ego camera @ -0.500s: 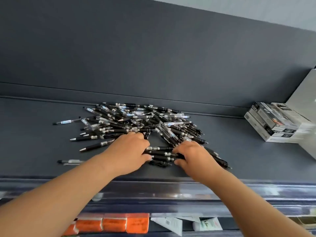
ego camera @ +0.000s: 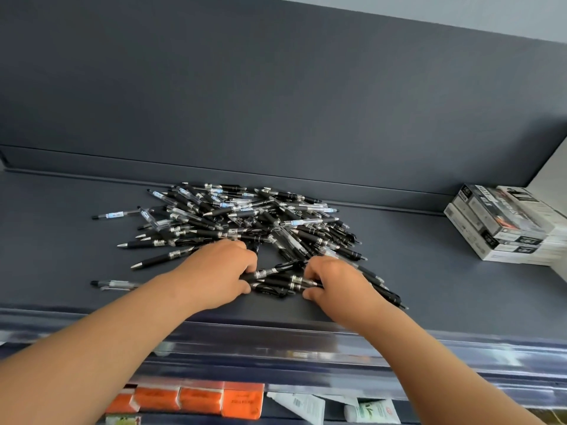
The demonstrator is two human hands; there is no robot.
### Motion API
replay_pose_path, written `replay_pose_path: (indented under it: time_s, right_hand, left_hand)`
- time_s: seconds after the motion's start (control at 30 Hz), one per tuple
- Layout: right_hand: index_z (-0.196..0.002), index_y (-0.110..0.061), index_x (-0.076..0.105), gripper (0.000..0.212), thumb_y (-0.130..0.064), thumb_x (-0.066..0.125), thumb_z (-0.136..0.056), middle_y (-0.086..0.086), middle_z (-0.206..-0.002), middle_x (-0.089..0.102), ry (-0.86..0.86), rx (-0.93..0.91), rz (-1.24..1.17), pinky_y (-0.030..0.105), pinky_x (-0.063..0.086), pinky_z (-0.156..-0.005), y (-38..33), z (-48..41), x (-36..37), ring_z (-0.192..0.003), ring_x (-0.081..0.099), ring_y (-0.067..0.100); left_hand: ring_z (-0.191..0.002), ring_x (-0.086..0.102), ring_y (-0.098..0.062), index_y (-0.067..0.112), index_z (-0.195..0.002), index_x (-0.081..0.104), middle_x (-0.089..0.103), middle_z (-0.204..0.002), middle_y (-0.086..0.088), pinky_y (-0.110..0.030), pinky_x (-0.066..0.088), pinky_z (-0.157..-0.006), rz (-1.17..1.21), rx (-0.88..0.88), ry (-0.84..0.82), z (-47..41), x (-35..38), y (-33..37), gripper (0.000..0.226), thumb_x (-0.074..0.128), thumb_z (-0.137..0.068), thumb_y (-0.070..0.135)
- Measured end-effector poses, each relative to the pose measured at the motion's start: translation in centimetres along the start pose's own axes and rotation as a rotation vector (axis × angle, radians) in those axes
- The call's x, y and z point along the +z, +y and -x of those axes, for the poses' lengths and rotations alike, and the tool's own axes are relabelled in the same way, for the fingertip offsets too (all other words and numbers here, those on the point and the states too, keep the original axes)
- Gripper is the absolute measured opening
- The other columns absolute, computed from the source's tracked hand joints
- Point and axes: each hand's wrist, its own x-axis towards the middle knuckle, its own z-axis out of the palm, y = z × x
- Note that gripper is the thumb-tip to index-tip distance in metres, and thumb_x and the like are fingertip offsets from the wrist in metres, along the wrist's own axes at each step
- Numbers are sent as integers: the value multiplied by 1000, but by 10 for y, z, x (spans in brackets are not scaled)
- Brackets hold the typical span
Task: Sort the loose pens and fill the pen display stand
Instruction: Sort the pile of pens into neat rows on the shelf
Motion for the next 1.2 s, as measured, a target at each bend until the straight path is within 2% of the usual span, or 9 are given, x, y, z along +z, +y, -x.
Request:
replay_pose_path:
  time_s: [0.17, 0.3, 0.43, 0.53, 0.63, 0.77, 0.93, 1.07, 1.2]
  right_hand:
    - [-114, -18, 58, 25, -28, 60, -91, -2, -115, 54, -9, -7, -21, 25, 40, -77, 3, 1, 0, -99, 52, 16]
    - [-113, -17, 59, 23, -28, 58, -93, -1, -117, 56, 27, -14, -28, 23, 34, -75, 6, 3, 0, -103, 52, 17]
    - [-109, -17, 60, 19, -27, 55, -94, -4, -107, 54, 104, -5, -96, 24, 36, -75, 14, 9, -14, -92, 49, 14]
    - [-98, -20, 60, 9, -26, 57, -93, -8, -93, 51, 179, 12, -152, 25, 36, -71, 25, 15, -34, -84, 47, 12]
    - [-89, -20, 60, 5, -24, 58, -91, -7, -81, 55, 245, 99, -208, 26, 34, -64, 46, 19, -54, -72, 49, 13]
    - [-85, -17, 58, 8, -23, 58, -91, 0, -68, 54, 307, 273, -333, 25, 36, -50, 86, 22, -71, -54, 46, 14]
    - [-84, -14, 58, 10, -21, 59, -91, -1, -64, 51, 362, 407, -414, 25, 34, -52, 134, 21, -79, -55, 44, 15]
    - [-79, -17, 53, 13, -22, 57, -92, -2, -64, 51, 378, 499, -370, 25, 33, -52, 170, 15, -82, -57, 46, 14]
    - [-85, -16, 52, 9, -22, 55, -92, -2, -69, 53, 377, 594, -294, 28, 40, -61, 204, 8, -82, -70, 54, 24]
  left_hand:
    - [-93, 47, -15, 22, -89, 57, 47, -91, 9, -31, 43, -81, 22, -45, -48, -1, 5, 3, 16, 63, -88, 36]
    - [-92, 46, -14, 20, -91, 59, 47, -91, 8, -30, 41, -79, 46, -58, -29, 0, 7, 5, 17, 57, -91, 36]
    - [-88, 51, -11, 25, -98, 61, 53, -94, 9, -28, 41, -77, 150, -74, 46, -2, -9, 14, 14, 54, -93, 36]
    - [-72, 53, -9, 25, -87, 63, 59, -82, 6, -28, 43, -67, 280, -74, 99, -9, -26, 28, 13, 55, -92, 33]
    - [-56, 46, -11, 23, -78, 63, 58, -69, 2, -27, 38, -57, 444, -96, 108, -26, -32, 49, 17, 57, -91, 33]
    - [-54, 42, -15, 7, -77, 60, 50, -64, -3, -26, 32, -52, 650, -145, 53, -62, -27, 87, 29, 59, -90, 34]
    - [-49, 31, -16, 15, -60, 46, 33, -51, 2, -24, 23, -49, 761, -198, -16, -114, -15, 142, 35, 59, -89, 29]
    - [-52, 33, -17, 14, -59, 48, 36, -54, 0, -26, 24, -51, 784, -241, -50, -152, -3, 180, 34, 59, -89, 26]
    - [-57, 39, -21, 8, -66, 51, 42, -59, -3, -28, 31, -54, 794, -307, -56, -187, 19, 204, 28, 60, -88, 24]
